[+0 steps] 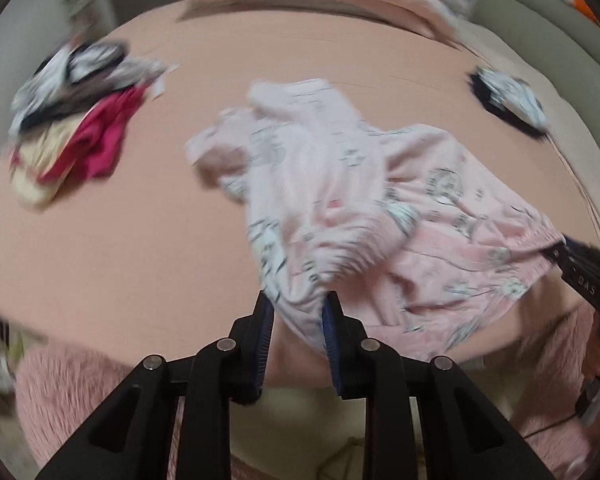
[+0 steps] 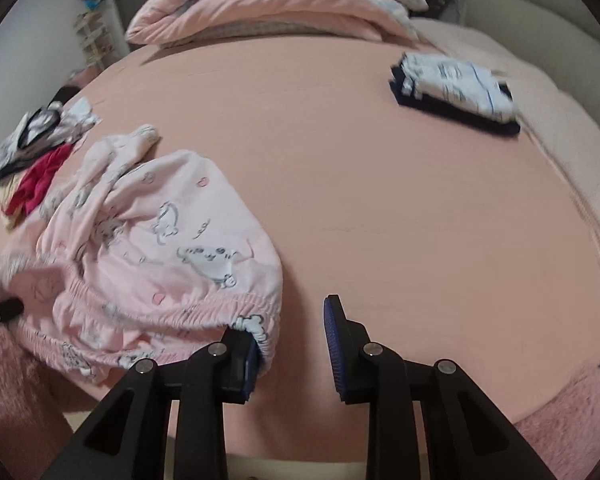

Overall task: Fold clothes
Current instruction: 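Pull the pink garment off the pile onto open bed with both grippers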

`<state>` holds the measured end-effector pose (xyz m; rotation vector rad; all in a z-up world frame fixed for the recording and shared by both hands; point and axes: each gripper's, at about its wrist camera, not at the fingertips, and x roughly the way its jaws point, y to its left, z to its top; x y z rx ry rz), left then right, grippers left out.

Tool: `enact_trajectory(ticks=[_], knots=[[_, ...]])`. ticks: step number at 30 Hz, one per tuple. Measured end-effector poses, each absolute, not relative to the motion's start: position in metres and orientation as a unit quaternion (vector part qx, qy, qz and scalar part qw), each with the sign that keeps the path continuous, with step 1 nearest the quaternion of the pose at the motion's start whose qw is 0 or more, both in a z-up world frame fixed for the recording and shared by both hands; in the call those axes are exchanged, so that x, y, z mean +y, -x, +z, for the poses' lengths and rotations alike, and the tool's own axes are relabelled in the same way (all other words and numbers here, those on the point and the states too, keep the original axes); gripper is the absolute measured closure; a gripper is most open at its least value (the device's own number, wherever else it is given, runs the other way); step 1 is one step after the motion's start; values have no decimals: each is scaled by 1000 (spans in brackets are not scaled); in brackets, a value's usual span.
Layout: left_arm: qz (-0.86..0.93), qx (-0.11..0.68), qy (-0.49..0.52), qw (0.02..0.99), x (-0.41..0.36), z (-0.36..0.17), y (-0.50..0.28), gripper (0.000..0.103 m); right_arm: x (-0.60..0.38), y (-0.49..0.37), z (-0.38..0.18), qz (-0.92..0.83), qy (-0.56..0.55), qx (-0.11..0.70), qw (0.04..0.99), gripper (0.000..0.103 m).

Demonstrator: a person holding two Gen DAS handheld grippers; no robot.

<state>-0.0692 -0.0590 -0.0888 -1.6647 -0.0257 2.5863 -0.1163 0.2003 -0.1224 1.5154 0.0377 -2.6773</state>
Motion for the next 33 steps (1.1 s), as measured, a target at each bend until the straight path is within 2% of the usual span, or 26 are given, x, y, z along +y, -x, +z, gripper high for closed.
enact_trajectory(ticks=[1, 2, 3, 4, 5, 9, 12, 14, 15, 17, 20, 26, 29, 32, 33], knots=[[845, 5, 534, 34, -50, -86, 73, 78, 198, 115, -123, -869, -493, 14, 41, 76], [850, 19, 526, 34, -41, -82, 78, 70, 195, 114, -124, -867, -495, 16, 50, 74], [854, 33, 518, 34, -31, -79, 82, 55, 196, 122, -132, -862, -503, 17, 56, 74], [859, 48, 508, 32, -26, -75, 85, 48, 195, 126, -143, -854, -515, 19, 64, 73], [861, 62, 503, 34, -23, -73, 91, 35, 193, 128, -152, -843, -533, 22, 73, 73], [846, 93, 521, 64, -6, -90, 109, 33, 182, 128, -167, -830, -550, 38, 82, 73], [851, 113, 506, 86, 7, -90, 112, 33, 184, 133, -158, -838, -538, 11, 84, 73], [863, 127, 485, 55, 8, -86, 113, 33, 191, 136, -153, -851, -521, -4, 61, 73], [859, 132, 493, 30, 4, -90, 117, 46, 192, 136, -152, -854, -517, -5, 56, 73], [845, 120, 520, -13, -13, -98, 123, 89, 193, 140, -157, -851, -523, 6, 48, 74], [842, 108, 528, -27, -32, -98, 112, 89, 195, 140, -165, -840, -541, 24, 41, 74], [821, 95, 562, -30, -52, -114, 82, 89, 173, 127, -158, -809, -572, 81, 113, 74], [811, 63, 581, 1, -52, -137, 89, 89, 164, 133, -156, -825, -547, 78, 114, 73], [816, 6, 578, 3, -58, -148, 103, 89, 160, 149, -177, -820, -559, 69, 104, 74], [819, -16, 573, 1, -61, -150, 107, 98, 161, 150, -170, -826, -550, 73, 102, 84]])
